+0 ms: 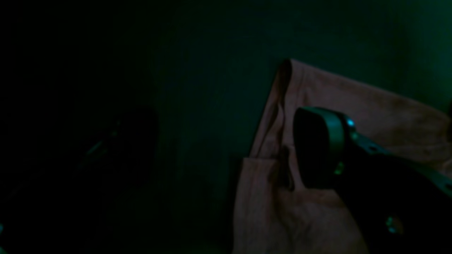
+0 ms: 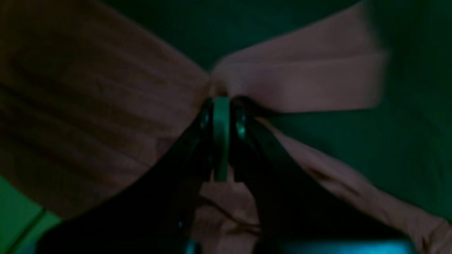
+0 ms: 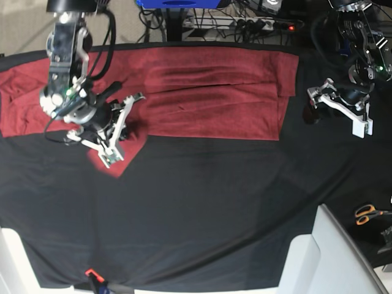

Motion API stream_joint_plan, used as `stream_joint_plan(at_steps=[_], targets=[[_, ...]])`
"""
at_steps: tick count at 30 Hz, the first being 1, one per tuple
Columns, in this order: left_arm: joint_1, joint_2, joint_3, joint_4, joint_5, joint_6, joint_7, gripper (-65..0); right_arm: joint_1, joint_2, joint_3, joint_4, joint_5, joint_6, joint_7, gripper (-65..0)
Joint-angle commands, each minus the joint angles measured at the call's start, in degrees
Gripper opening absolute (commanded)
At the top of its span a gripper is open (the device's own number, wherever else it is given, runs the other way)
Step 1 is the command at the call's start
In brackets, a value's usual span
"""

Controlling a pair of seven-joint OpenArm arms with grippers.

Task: Fold the T-shirt properly
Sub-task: 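Grasp the folded shirt edge with the right gripper and fold it over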

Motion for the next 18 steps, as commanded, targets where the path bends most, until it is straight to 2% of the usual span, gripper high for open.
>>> stream_joint_plan(at_steps=[1,6,15,18], targets=[[0.2,-0.8,-0.4,-0.1,-0.4,-0.3,-0.7,-7.1,-0.5,0.2,-1.4,2.3,0.6,-0.2,1.3,-65.0],[0.2,-0.8,-0.1,-1.4,-0.4,-0.3,-0.7,-7.1,-5.6,0.1,-5.2,5.7,0.6,-1.2,1.3,-65.0],[0.2,-0.8,-0.1,-1.3,-0.4,-0.3,-0.7,-7.1,-11.5,-0.2,-5.2,6.1,0.7,-0.9,1.7,-65.0],[0.2,-0.8,-0.1,-1.4,-0.4,-0.3,-0.7,-7.1,-12.8,-0.2,-5.3,6.4,4.5,-0.9,1.7,-65.0]])
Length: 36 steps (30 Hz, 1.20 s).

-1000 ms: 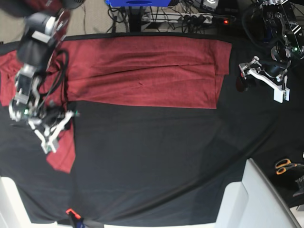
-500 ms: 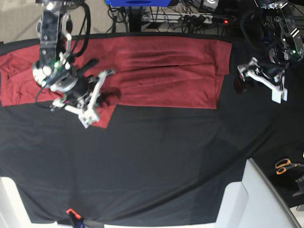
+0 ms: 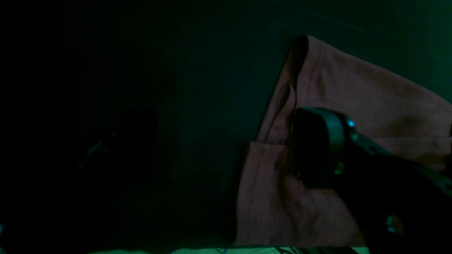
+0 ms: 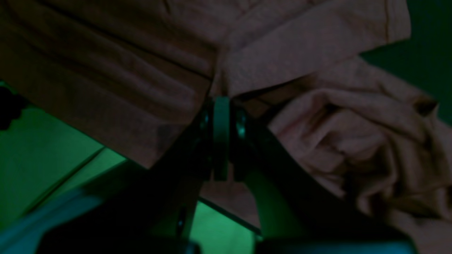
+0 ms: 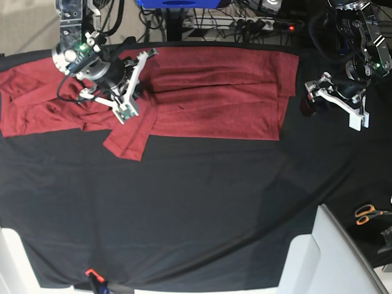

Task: Fold the T-shirt properly
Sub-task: 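Grasp the folded shirt edge with the right gripper and fold it over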

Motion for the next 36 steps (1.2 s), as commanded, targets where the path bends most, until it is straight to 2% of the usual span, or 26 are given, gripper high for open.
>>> stream_joint_plan(at_steps=[1,8,9,10,13,15,20,24,28,31,36], targets=[[-0.3,-0.9,-0.1,0.8,-0.6,-0.3,-1.0,-7.1,-0.2,0.0,-0.3,1.4,2.6,0.4,1.1,-65.0],[-0.4,-0.9,-0.1,0.8,-0.6,-0.3,-1.0,-7.1,-0.3,-0.1,-0.3,0.9,3.8,0.4,0.8,-63.8],[-0.4,-0.9,-0.1,0.8,-0.6,-0.3,-1.0,-7.1,-0.3,-0.1,-0.3,0.9,3.9,0.4,0.5,-61.4],[-0.4,-0.9,-0.1,0.8,-0.6,-0.3,-1.0,-7.1,-0.3,-0.1,-0.3,0.9,3.9,0.4,-0.8,-57.3],[-0.4,-0.9,-0.1,0.8,-0.6,-0.3,-1.0,-7.1,-0.2,-0.1,-0.3,2.1,3.9,0.5,-3.2,-38.6],[-0.4,-0.9,-0.1,0.8,-0.6,-0.3,-1.0,-7.1,-0.2,-0.1,-0.3,3.4,3.9,0.5,-2.5,-31.1],[-0.4,-0.9,-0.1,0.8,-0.6,-0.3,-1.0,-7.1,7.2,0.3,0.3,2.2,3.9,0.4,-2.6,-30.2],[-0.2,-0.8,-0.1,0.8,-0.6,-0.3,-1.0,-7.1,18.3,0.3,3.5,-9.0,3.7,0.2,-5.7,-30.2],[0.2,-1.0,-0.6,0.8,-0.6,-0.3,-1.0,-7.1,26.8,0.9,8.9,-22.6,3.6,0.2,-5.4,-30.2],[1.0,-1.2,-0.7,0.9,-0.6,-0.3,-1.0,-7.1,29.8,3.5,9.8,-30.0,3.6,0.2,-2.1,-30.2],[1.0,-1.2,-0.7,0.8,-0.3,-0.4,-1.0,-7.1,31.0,5.5,10.0,-37.6,3.6,0.1,2.4,-30.2]])
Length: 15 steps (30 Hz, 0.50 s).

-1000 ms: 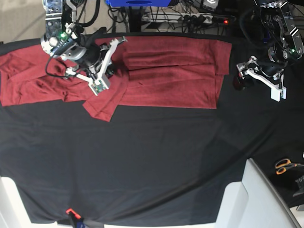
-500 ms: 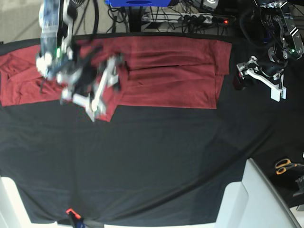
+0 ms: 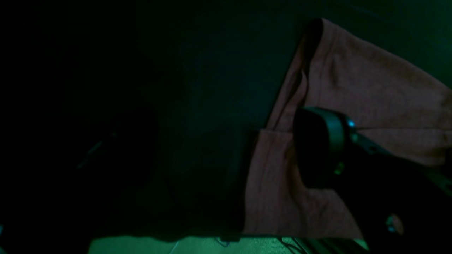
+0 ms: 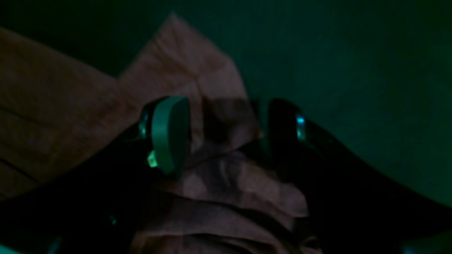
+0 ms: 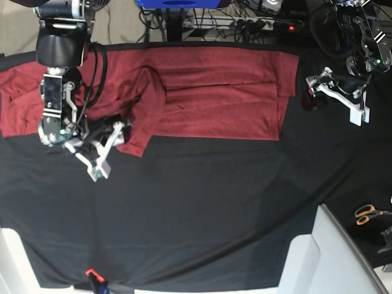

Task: Fold the T-shirt properly
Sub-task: 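Grasp the folded shirt edge with the right gripper and fold it over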

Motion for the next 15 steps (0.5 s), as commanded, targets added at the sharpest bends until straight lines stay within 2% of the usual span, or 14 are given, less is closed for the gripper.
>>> stream_joint_plan(at_steps=[1,6,7,10,11,13,15], targets=[[-0.2,-0.9,-0.3,0.8,-0.7,-0.4,-1.0,-7.1,1.3,0.2,0.0,-0.3,0.8,0.3,1.8,-30.2],[-0.2,-0.9,-0.3,1.1,-0.8,-0.4,-1.0,-7.1,1.3,1.2,0.0,-3.3,0.8,0.3,3.6,-31.5],[-0.2,-0.9,-0.3,1.2,-0.8,-0.4,-1.0,-7.1,1.3,1.2,0.0,-3.3,0.8,0.3,3.6,-35.6],[1.0,-0.9,-0.3,1.4,-0.9,-1.2,-1.0,-7.1,1.3,1.0,-0.1,-2.5,0.8,0.3,3.5,-60.9],[1.1,-1.0,-0.3,1.4,-0.9,-2.3,-1.0,-7.1,1.1,0.9,-0.3,-1.6,0.8,0.3,3.3,-65.0],[1.7,-1.5,-0.3,1.1,-0.9,-5.9,-1.0,-7.1,0.2,0.5,-0.4,1.5,0.9,0.3,2.8,-62.9],[2.7,-2.3,-0.3,1.0,-0.9,-8.4,-1.0,-7.1,-1.8,-0.9,-0.5,7.0,0.9,0.3,0.7,-65.0]])
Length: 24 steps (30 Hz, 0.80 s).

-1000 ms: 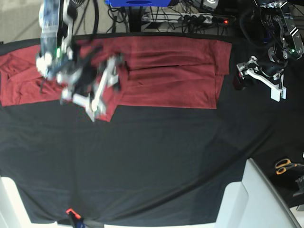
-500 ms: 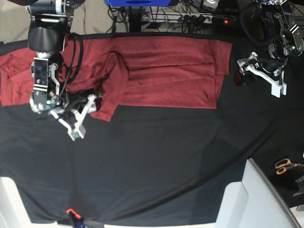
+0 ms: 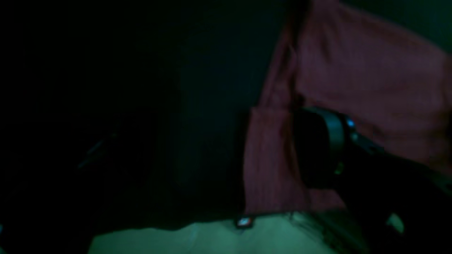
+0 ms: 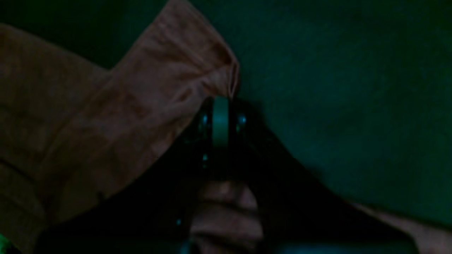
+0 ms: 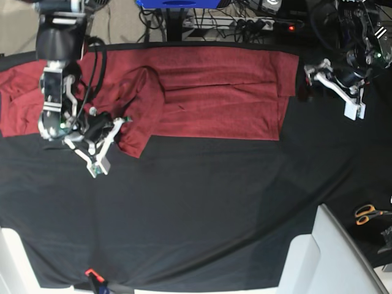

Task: Fold the T-shirt properly
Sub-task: 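Grasp the folded shirt edge with the right gripper and fold it over, then move the right gripper across the shirt to its opposite end and grasp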

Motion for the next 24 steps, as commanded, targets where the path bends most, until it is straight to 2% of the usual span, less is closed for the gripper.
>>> stream_joint_plan(at_steps=[1,5,9,13,18,21,24], targets=[[0.2,-1.4,-0.4,0.9,-0.7,-0.2,-1.1,-7.1,0.3,-0.9,-0.2,4.4,0.9,0.6,0.0,-65.0],[1.5,-2.2,-4.6,1.2,-0.7,-0.4,-1.1,-7.1,-4.8,-2.5,-6.2,17.8,0.9,0.6,-5.7,-65.0],[1.7,-4.0,-8.7,1.2,-0.7,-0.5,-1.1,-7.2,-11.6,-4.8,-13.7,27.8,0.9,0.2,-8.4,-65.0],[1.7,-6.9,-9.5,0.8,-0.7,-0.5,-1.1,-7.2,-17.4,-4.9,-23.3,32.8,1.1,-6.8,-7.6,-65.0],[1.7,-8.3,-9.4,1.1,-0.7,-0.8,-0.9,-7.2,-18.9,-4.7,-34.2,32.3,1.1,-12.1,-5.3,-65.0],[1.7,-8.4,-9.4,1.0,-0.4,-4.9,-0.9,-7.2,-16.8,-4.8,-38.7,29.7,1.5,-15.4,-4.2,-65.0],[2.8,-8.4,-9.5,0.8,-0.3,-8.4,-0.8,-7.2,-13.6,-4.8,-42.4,26.1,5.7,-19.0,-3.4,-65.0]])
